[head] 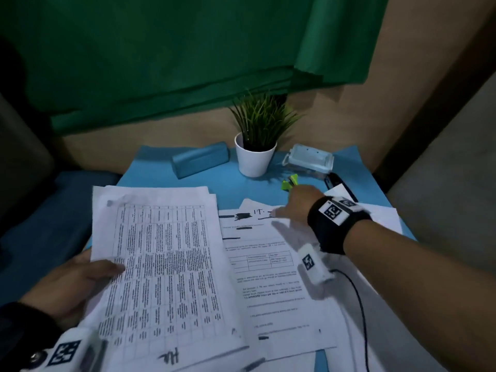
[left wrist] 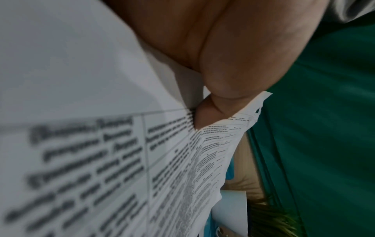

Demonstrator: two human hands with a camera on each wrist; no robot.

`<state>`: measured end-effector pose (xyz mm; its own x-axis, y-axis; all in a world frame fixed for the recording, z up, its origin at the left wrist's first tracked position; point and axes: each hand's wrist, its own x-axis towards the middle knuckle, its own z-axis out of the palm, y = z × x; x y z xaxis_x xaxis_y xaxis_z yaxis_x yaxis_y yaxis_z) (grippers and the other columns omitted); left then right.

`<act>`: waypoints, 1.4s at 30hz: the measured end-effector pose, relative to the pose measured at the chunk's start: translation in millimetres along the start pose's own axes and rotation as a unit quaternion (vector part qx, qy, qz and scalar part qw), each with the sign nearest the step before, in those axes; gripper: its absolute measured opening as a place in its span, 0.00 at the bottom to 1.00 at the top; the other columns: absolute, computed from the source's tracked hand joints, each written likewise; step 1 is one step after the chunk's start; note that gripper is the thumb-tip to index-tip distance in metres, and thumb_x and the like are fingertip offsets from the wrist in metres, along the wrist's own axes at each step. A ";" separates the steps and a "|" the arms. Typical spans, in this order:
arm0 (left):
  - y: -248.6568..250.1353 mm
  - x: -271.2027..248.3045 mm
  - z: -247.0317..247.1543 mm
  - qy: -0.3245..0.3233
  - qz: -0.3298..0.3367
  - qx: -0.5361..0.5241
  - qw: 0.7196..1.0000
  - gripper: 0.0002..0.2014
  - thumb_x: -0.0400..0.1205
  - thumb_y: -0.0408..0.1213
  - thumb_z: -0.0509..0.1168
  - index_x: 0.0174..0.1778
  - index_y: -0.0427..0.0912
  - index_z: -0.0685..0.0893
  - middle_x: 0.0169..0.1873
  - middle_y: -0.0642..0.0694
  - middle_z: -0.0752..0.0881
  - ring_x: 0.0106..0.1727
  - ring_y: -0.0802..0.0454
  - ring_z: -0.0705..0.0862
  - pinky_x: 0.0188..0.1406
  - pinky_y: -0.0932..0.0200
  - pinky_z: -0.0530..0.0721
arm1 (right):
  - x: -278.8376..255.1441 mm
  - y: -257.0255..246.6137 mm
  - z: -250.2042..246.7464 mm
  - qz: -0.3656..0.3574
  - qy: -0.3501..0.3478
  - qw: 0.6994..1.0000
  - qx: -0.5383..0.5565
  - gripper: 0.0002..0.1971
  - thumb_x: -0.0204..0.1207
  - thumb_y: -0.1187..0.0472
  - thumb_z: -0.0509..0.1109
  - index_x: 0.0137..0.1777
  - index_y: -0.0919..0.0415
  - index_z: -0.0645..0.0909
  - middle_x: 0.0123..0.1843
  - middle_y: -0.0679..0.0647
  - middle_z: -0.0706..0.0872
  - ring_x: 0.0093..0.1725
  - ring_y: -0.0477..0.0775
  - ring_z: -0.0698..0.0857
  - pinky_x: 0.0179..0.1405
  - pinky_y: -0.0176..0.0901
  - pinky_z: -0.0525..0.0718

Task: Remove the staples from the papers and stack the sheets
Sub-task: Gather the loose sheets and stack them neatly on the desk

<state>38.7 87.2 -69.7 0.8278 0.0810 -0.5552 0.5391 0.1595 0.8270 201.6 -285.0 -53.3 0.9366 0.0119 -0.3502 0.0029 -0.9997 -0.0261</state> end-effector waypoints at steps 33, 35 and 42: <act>-5.9 -52.6 -27.5 0.095 0.031 -0.019 0.995 0.11 0.85 0.21 0.56 0.59 0.33 0.79 0.32 0.35 0.92 0.24 0.44 0.90 0.19 0.56 0.87 | -169.0 -31.7 -142.8 -0.330 0.080 0.667 0.664 0.10 0.69 0.75 0.75 0.39 0.59 0.84 0.35 0.52 0.89 0.34 0.50 0.88 0.36 0.42 0.86; -4.9 -62.0 -13.6 0.094 0.041 -0.007 0.995 0.06 0.87 0.21 0.54 0.49 0.31 0.75 0.15 0.45 0.84 0.13 0.56 0.81 0.10 0.68 0.77 | -156.6 -52.8 -139.3 -0.275 0.083 0.691 0.663 0.09 0.72 0.76 0.74 0.42 0.62 0.80 0.34 0.52 0.89 0.32 0.49 0.87 0.33 0.40 0.85; -23.1 -48.5 -22.7 0.053 -0.029 -0.092 0.994 0.19 0.85 0.38 0.57 0.57 0.27 0.87 0.45 0.27 0.91 0.35 0.34 0.92 0.33 0.39 0.91 | -95.4 -117.4 20.1 -0.201 0.076 0.883 0.417 0.11 0.71 0.65 0.78 0.53 0.67 0.87 0.47 0.53 0.86 0.48 0.47 0.81 0.47 0.32 0.73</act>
<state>-17.5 101.9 -63.9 0.7694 0.1688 -0.6160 0.5400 0.3430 0.7686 104.9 -168.3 -35.7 0.9549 0.2954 -0.0287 0.1455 -0.5502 -0.8222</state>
